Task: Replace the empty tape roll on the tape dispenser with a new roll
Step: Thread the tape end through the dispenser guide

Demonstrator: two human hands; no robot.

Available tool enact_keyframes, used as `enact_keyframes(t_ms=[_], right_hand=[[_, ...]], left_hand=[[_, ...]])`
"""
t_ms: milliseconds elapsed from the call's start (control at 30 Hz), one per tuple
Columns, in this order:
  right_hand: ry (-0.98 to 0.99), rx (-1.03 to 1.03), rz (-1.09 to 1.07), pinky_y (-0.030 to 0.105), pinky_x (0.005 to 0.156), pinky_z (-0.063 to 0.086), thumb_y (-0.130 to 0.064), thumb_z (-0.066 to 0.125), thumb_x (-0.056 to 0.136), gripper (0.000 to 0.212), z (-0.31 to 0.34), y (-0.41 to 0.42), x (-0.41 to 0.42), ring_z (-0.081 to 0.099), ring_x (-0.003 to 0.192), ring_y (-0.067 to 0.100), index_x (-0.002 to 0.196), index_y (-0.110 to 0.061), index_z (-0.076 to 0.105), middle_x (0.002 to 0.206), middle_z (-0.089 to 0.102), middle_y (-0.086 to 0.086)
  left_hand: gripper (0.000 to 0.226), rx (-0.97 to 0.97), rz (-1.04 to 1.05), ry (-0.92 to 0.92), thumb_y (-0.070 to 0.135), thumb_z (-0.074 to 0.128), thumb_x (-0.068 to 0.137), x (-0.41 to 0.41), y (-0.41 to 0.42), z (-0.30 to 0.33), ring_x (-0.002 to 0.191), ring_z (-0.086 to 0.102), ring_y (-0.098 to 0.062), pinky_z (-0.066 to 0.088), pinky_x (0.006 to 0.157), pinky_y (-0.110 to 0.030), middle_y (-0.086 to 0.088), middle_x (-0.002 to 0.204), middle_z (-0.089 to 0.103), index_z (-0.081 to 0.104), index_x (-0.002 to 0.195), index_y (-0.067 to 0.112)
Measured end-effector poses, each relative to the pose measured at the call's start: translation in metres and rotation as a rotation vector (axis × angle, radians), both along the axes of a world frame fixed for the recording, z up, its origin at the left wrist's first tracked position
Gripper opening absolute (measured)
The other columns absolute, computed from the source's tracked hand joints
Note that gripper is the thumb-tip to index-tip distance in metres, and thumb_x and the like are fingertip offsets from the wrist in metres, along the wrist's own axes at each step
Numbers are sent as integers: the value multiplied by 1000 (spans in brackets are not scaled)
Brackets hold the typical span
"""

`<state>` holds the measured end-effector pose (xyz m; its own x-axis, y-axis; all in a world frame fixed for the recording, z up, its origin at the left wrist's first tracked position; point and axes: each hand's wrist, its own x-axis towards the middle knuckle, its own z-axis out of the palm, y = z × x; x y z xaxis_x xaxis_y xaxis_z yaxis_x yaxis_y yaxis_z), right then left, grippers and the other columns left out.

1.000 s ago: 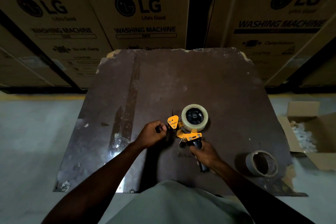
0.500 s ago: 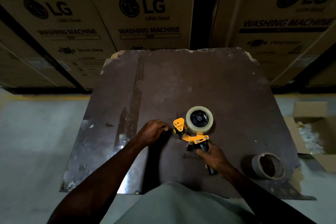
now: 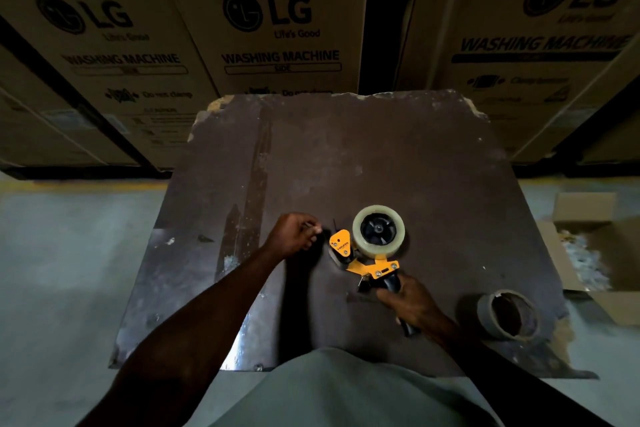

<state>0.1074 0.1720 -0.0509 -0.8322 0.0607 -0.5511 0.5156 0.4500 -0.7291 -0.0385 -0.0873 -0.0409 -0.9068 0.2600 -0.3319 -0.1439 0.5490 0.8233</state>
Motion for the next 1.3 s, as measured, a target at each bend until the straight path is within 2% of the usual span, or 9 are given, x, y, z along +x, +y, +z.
enact_keyframes(t_ms=[133, 333, 467, 767, 867, 967, 1067, 1167, 1300], right_hand=[[1, 25, 11, 26, 53, 42, -27, 74, 78, 15, 7, -1, 0, 52, 36, -3, 75, -23, 60, 46, 61, -12], [-19, 4, -7, 29, 55, 45, -54, 66, 56, 37, 4, 1, 0, 55, 39, 0, 78, -24, 63, 49, 62, -11], [-11, -23, 7, 26, 56, 41, -42, 72, 66, 5, 13, -2, 0, 55, 39, -4, 67, -40, 67, 49, 63, -14], [-122, -42, -30, 34, 49, 47, -22, 75, 76, 15, 19, -4, -3, 53, 40, 14, 73, -20, 60, 47, 60, -4], [-105, 37, -11, 47, 66, 57, -49, 74, 69, 31, 18, -3, -1, 66, 60, 19, 82, -23, 65, 68, 70, -3], [33, 376, 67, 34, 78, 52, -73, 63, 70, 49, 27, 0, 6, 66, 93, 22, 92, -29, 60, 99, 70, -1], [399, 634, 168, 35, 78, 51, -58, 66, 81, 40, 40, 5, 7, 60, 96, 25, 103, -25, 62, 102, 63, 4], [665, 639, 424, 36, 76, 54, -42, 69, 83, 36, 44, 4, -8, 59, 98, 24, 115, -25, 65, 108, 64, 0], [578, 623, 688, 37, 82, 49, -44, 61, 86, 39, 51, -6, -32, 57, 108, 23, 124, -34, 63, 117, 64, -6]], left_hand=[[8, 169, 215, -171, 6, 68, 87, 8, 17, -3, 54, 62, -10, 47, 49, -20, -7, 69, 69, 71, 83, 12], [7, 195, 337, -181, 8, 71, 85, 19, 28, -15, 73, 64, -14, 54, 79, -35, -6, 82, 73, 74, 91, 7], [19, 222, 377, -201, 11, 68, 89, 25, 30, -9, 97, 69, -22, 53, 97, -43, -12, 106, 73, 71, 107, 9], [19, 316, 322, -148, 26, 79, 81, 53, 41, 9, 70, 67, -5, 53, 69, -22, -6, 82, 77, 79, 88, 7], [18, 275, 339, -137, 27, 80, 79, 56, 42, 8, 63, 65, -5, 51, 64, -22, -4, 73, 76, 79, 81, 9], [19, 270, 338, -142, 29, 80, 79, 56, 41, 10, 67, 67, -11, 53, 68, -28, -10, 78, 77, 79, 82, 9], [20, 258, 327, -141, 30, 80, 79, 54, 41, 9, 69, 68, -13, 55, 71, -31, -9, 78, 78, 80, 82, 10], [20, 272, 331, -160, 30, 81, 78, 54, 41, 9, 74, 72, -16, 57, 76, -32, -7, 79, 78, 80, 83, 10], [20, 322, 383, -184, 24, 80, 79, 57, 44, 11, 77, 73, -20, 58, 77, -31, -11, 83, 78, 79, 87, 5]])
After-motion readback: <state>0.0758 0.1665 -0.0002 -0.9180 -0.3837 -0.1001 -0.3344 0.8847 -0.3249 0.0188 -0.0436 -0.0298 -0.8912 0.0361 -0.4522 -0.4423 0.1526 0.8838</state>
